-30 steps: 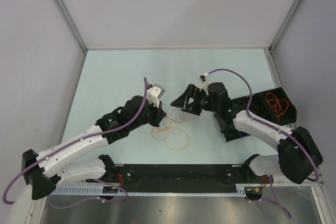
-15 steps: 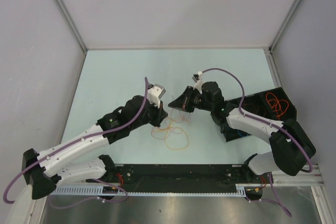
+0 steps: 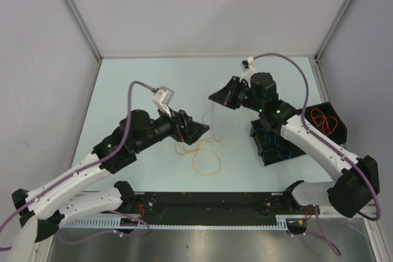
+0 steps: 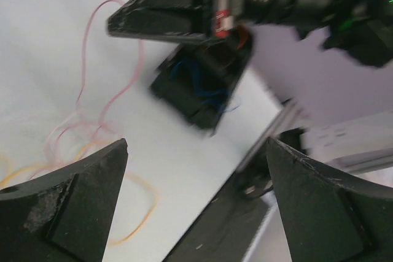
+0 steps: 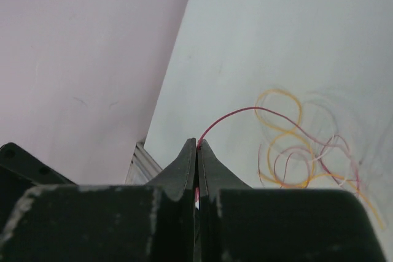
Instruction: Untangle the cables
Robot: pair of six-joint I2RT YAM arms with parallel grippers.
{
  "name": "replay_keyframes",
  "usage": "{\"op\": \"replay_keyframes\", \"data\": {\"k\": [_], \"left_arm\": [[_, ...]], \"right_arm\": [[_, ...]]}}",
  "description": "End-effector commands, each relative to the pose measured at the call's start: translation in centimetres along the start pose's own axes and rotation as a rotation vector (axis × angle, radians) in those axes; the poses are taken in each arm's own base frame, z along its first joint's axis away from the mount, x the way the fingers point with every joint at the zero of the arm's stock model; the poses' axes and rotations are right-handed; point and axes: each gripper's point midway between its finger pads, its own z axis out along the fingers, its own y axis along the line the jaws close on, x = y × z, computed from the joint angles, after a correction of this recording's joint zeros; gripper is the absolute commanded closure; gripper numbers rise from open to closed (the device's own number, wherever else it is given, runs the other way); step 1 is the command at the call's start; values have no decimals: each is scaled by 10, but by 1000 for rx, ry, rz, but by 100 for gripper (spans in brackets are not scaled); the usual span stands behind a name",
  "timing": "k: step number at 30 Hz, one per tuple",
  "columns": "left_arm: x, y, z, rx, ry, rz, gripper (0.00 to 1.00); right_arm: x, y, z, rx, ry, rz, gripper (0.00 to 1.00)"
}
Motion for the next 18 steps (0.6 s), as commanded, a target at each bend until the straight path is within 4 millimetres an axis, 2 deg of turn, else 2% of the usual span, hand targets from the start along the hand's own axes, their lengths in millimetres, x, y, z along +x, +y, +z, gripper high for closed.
{"op": "replay_keyframes", "data": {"k": [1,2,3,4,5,6,7,8,9,11,12,13,15,16,18], "left_arm": [[-98,-96,-50,391,-275,-174,0],[-117,-112,-63,468,-340,-184,0],[-123,-125,-73,537,-348,-186,0],[-130,-134,-79,582,-356,-222,0],[-147,-148,-93,646,-397,-226,0],[-152,-154,-97,676,-400,-240,0],[-154,-163,-100,718,-380,-260,0],[-165,-172,-110,764,-406,-266,0],[-169,-176,-115,790,-416,-276,0],[-177,-186,-130,868,-441,-288,0],[-180,-187,-134,882,-447,-303,0],[-182,-188,-137,887,-457,-305,0],[-186,-190,-142,895,-468,-301,0],[-186,-189,-143,893,-471,-303,0],[-191,-187,-146,893,-502,-322,0]], "right_arm": [[-48,23,-36,65,-117,-148,100],[-64,38,-43,52,-151,-187,100],[-69,36,-47,80,-151,-198,100],[-79,43,-52,84,-170,-214,100],[-84,45,-52,101,-170,-254,100],[-101,62,-63,105,-205,-276,100],[-109,68,-67,113,-217,-300,100],[-116,71,-70,126,-226,-319,100],[-132,85,-78,140,-254,-355,100],[-147,98,-85,143,-282,-379,100],[-150,94,-82,171,-268,-392,100],[-167,117,-96,138,-320,-408,100],[-177,118,-102,172,-332,-420,100],[-189,131,-109,160,-368,-441,100],[-199,131,-115,183,-388,-439,100]]}}
